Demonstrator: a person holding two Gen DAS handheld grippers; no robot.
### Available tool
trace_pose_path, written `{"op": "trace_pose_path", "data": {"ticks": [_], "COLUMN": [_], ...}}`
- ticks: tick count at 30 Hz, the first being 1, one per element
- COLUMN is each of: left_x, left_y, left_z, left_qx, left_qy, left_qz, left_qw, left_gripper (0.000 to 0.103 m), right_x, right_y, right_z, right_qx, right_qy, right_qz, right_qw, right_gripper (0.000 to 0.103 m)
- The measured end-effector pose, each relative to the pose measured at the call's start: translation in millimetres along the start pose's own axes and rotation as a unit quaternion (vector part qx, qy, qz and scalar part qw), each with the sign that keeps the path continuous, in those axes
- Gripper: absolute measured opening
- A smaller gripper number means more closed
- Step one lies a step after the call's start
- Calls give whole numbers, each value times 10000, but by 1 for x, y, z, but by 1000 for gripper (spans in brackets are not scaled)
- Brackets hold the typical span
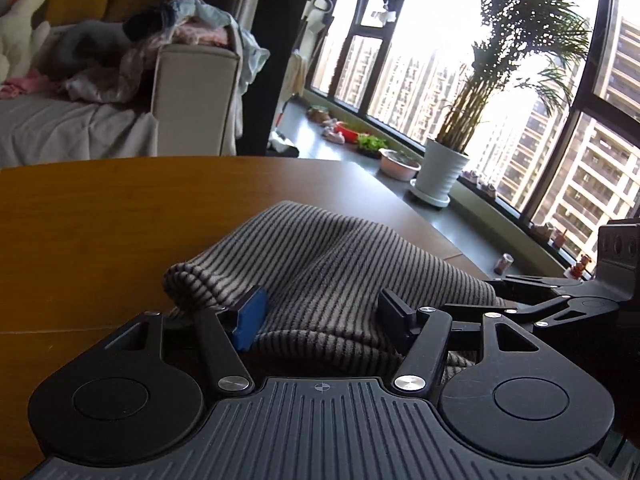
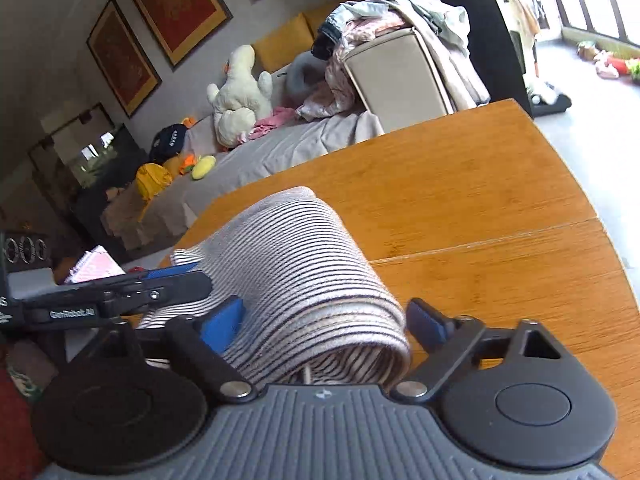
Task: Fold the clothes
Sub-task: 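Release the sweater and smooth the folded bundle with both grippers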
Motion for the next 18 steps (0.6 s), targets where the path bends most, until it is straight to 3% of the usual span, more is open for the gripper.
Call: {"op": "trace_pose_path", "data": {"ticks": [2,5,7,12,18], "left_x": [3,9,14,20,20], "left_y": [1,1,1,3,16], "left_z": [-1,-2,-3,-4,0], "left_qx": [-12,-21,-42,-71,-48], "left_qy": [27,155,285,391,412], "left_qz": [-63,-93,-122,-237,46], "left_qw": [10000,9998,9995,9989,9991], "left_gripper": [67,71,78,76,73], "right_x": [20,44,48,53,67], "right_y": [11,22,17,16,18], "right_z": [1,-3,-13,-29,-36], "right_qx": [5,161,401,282,171], "right_qy": [506,1023,1165,1355,1974], "right_qz": [79,151,-155,-594,-1104], "right_qw": [9987,9945,9923,9886,9739], "right_gripper": [60,59,59,67,89]}}
Point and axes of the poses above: each gripper's, at about its wrist camera, not at the fingertips, and y roughly against the way its jaws point, x to its left, z to its top, the point moved 1 cm from there along -y, roughly the way its jaws point, and after that the axes turned 9 degrees about z, right-handed, at the moved point
